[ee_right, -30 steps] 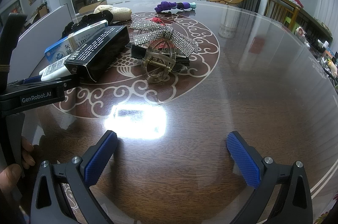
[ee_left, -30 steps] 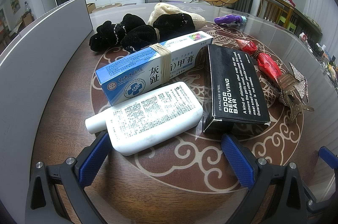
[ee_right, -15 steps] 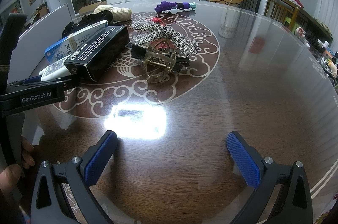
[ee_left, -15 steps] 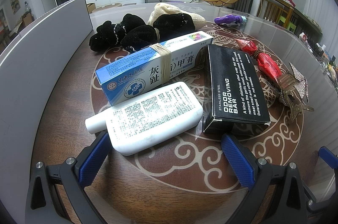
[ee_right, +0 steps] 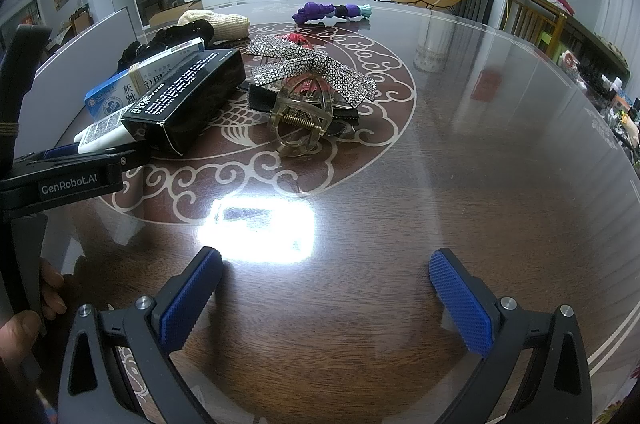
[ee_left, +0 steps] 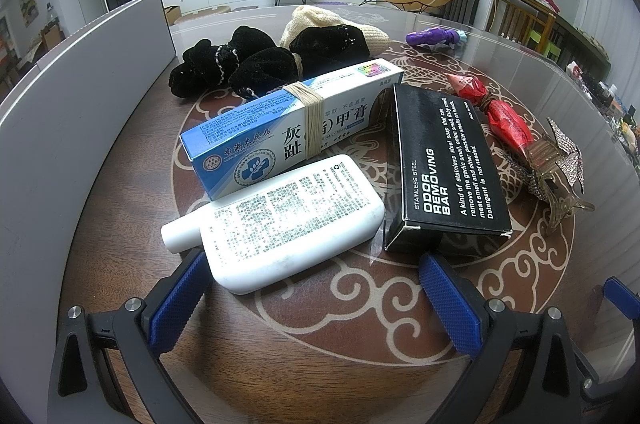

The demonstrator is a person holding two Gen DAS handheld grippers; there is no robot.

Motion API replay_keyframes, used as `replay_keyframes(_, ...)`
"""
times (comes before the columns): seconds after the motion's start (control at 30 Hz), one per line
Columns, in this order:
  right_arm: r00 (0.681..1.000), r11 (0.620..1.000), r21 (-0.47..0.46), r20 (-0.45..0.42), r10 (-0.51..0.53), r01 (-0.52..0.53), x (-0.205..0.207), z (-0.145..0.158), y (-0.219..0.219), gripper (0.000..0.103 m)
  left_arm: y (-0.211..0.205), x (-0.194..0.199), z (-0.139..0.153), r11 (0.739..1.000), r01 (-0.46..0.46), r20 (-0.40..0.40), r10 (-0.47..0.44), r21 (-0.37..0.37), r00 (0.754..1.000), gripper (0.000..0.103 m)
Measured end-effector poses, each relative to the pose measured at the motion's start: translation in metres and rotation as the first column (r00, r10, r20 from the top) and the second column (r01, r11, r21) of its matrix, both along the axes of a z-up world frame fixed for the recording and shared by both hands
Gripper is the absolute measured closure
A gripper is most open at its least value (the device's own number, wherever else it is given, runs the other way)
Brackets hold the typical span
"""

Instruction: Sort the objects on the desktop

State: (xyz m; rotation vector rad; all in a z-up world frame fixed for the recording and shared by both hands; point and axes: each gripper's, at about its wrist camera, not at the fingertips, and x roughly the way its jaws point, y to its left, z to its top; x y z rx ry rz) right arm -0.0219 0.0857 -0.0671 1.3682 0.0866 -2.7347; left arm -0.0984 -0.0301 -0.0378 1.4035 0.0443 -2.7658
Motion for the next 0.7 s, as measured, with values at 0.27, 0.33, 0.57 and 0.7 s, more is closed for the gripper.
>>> replay_keyframes(0.27, 1.0, 1.0, 0.0, 0.0, 0.0, 0.0, 0.0001, 0.0, 0.0001, 0.0, 0.0001, 0.0, 0.0, 1.0, 0.0, 0.0, 0.0, 0.0, 1.0, 0.0)
replay_keyframes(0.33, 1.0, 1.0, 0.0, 0.0, 0.0, 0.0, 0.0002, 0.0, 0.0, 0.0, 0.0001, 0.0001, 0.0, 1.0, 0.0, 0.0, 0.0, 0.0, 1.0, 0.0)
replay_keyframes(0.57, 1.0, 1.0, 0.0, 0.0, 0.0, 0.0, 0.0001, 0.0, 0.0001, 0.0, 0.0002, 0.0001, -0.0001, 1.0, 0.0, 0.0, 0.0, 0.0, 1.0, 0.0)
replay_keyframes(0.7, 1.0, 1.0, 0.0, 0.0, 0.0, 0.0, 0.0, 0.0, 0.0001, 0.0, -0.0016, 0.0083, 0.0006, 1.0, 0.008, 0.014, -0.008, -0.001, 1.0, 0.0)
